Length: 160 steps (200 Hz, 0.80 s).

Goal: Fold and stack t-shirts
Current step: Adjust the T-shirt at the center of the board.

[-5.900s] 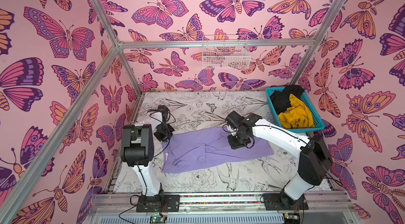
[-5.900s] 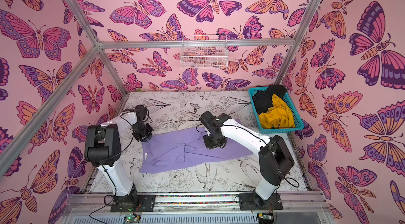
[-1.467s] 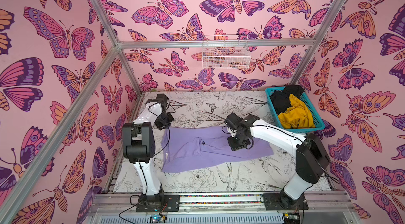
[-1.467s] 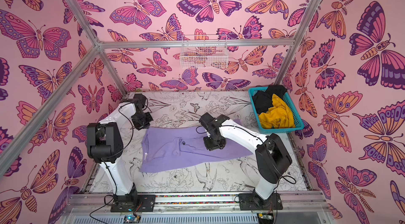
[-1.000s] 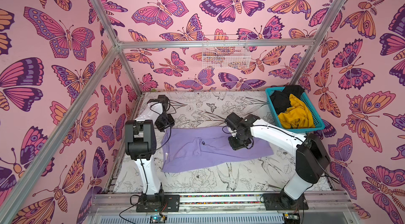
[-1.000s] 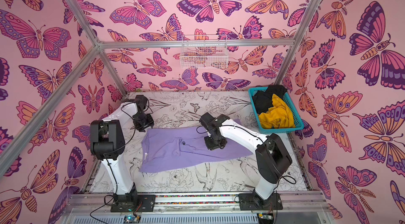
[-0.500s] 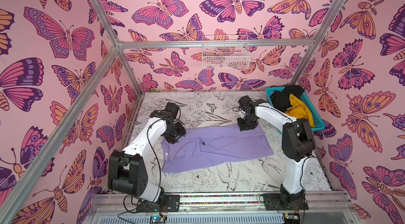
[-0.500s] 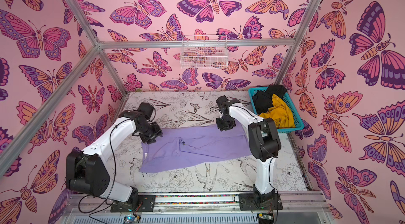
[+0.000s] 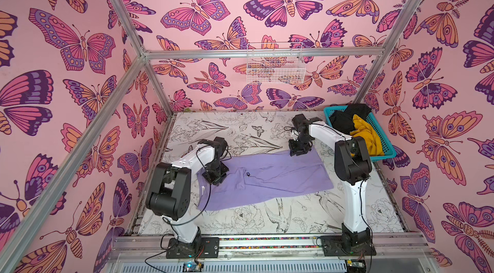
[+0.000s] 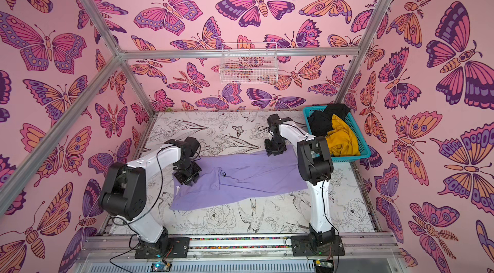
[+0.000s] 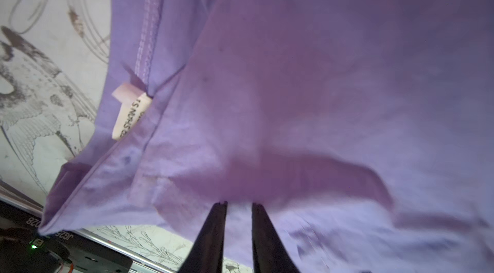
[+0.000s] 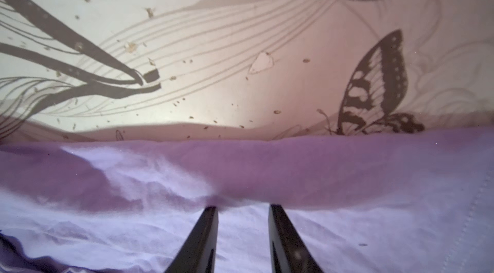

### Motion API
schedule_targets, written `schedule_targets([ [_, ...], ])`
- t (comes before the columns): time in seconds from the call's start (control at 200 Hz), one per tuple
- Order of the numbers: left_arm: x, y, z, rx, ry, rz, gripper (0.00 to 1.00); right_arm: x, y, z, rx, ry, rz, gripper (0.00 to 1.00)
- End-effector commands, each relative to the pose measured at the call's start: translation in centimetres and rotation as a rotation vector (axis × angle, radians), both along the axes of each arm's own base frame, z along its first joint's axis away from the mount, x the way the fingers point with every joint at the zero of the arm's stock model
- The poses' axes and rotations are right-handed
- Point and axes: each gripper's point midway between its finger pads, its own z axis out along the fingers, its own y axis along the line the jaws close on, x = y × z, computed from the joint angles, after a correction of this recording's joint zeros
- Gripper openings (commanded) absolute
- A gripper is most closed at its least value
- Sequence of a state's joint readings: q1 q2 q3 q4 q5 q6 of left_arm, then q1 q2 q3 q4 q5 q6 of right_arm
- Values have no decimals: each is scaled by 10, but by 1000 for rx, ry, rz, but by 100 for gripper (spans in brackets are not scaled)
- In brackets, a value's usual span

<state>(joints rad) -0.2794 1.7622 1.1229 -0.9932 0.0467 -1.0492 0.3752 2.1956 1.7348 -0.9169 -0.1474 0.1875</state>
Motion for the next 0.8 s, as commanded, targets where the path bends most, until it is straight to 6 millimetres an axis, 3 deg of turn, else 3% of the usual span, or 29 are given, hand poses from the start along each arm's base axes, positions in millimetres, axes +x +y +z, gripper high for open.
schedule_targets([
  [0.0, -1, 4, -17, 51, 72, -18, 32, -4, 1, 1, 17, 32, 10, 40],
  [0.055, 6, 4, -22, 63, 87, -37, 26, -3, 1, 3, 19, 27, 8, 40],
  [0.15, 22, 4, -27, 77, 98, -69, 0, -3, 1, 8, 23, 17, 6, 40],
  [0.381, 44, 7, -34, 18, 115, -90, 0, -18, -12, 12, -18, 11, -4, 39],
  [0.621, 55, 43, -23, 21, 110, -35, 0, -74, -34, -1, -37, 70, -59, 37],
  [0.796, 67, 58, -13, 52, 91, -56, 0, -108, -43, -10, -39, 98, -96, 37],
])
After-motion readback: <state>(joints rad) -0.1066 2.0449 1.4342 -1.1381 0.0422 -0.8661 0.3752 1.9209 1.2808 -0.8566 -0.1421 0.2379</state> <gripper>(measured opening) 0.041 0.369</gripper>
